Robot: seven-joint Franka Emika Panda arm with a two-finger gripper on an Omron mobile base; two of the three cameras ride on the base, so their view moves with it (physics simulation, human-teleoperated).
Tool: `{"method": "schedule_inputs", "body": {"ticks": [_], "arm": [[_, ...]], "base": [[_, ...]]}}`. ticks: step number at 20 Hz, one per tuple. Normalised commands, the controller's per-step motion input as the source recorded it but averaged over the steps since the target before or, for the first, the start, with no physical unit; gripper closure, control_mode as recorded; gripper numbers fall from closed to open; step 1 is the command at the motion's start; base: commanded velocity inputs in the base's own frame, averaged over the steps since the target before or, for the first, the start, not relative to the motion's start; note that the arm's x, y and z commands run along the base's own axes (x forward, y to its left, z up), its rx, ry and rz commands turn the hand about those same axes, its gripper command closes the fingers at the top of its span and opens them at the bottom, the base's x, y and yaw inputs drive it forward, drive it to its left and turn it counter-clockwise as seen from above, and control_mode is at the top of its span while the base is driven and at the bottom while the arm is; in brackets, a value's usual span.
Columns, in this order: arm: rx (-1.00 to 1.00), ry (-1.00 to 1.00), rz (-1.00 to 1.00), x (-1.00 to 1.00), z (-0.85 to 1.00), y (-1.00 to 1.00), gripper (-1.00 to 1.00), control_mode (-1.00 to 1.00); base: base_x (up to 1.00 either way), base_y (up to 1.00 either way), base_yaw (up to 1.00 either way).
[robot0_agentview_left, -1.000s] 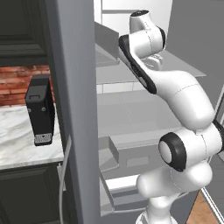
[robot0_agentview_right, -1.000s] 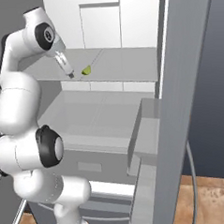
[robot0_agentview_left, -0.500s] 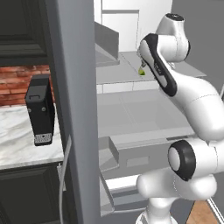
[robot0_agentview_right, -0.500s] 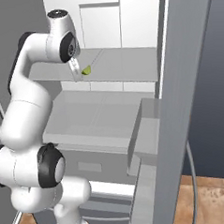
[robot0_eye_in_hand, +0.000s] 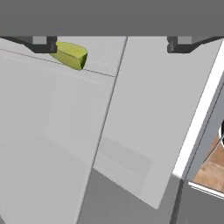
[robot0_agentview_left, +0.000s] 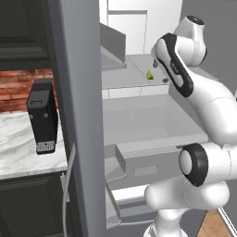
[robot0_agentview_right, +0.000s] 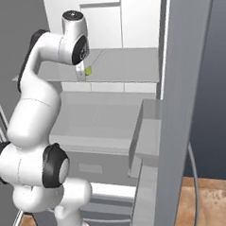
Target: There is a bowl on the dining counter. Grab a lemon wedge from the fridge and place it in the bowl. Then get the liquor bottle and glass cup from the cabinet and place them next to the bowl.
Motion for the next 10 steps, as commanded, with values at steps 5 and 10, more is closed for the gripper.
{"method": "schedule_inputs", "body": {"ticks": [5, 10], "arm": [[0.07, 0.13, -0.06, 0.04, 0.03, 0.0, -1.0, -1.0], [0.07, 0.15, -0.02, 0.0, 0.0, 0.0, -1.0, -1.0]], "base": [[0.0, 0.0, 0.0], [0.0, 0.0, 0.0]]}}
